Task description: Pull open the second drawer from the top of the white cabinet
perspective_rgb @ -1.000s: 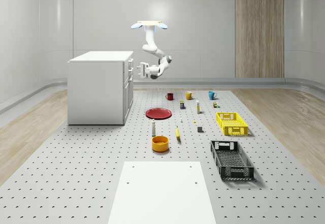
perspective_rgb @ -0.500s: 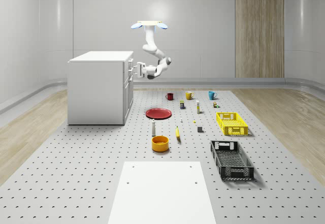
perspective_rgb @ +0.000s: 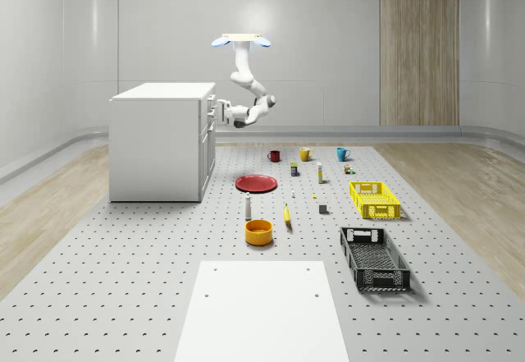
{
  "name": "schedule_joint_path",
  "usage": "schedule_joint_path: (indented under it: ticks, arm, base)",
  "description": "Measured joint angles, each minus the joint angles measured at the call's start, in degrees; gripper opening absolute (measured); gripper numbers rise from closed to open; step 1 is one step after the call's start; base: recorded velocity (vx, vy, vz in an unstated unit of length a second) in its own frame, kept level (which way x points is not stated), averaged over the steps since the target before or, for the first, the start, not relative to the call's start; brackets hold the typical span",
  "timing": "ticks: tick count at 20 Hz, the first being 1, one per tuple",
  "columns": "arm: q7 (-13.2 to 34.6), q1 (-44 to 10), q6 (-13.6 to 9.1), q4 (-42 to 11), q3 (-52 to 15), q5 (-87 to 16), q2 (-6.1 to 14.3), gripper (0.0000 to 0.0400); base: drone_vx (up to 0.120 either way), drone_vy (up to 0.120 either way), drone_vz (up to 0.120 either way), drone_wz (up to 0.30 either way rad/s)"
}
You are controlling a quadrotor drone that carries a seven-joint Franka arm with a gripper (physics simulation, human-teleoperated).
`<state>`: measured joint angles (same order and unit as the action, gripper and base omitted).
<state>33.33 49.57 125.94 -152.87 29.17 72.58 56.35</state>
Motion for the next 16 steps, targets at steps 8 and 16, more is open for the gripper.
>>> schedule_joint_path:
  ticks: [8, 16]
  arm:
    - [-2.0, -0.6, -1.3, 1.0, 0.0, 1.7, -2.8, 0.0300]
    - [-3.3, -1.3, -3.2, 2.7, 0.4, 2.6, -5.6, 0.0300]
  base:
    - [0.000, 0.000, 0.000, 0.000]
    - [0.000, 0.000, 0.000, 0.000]
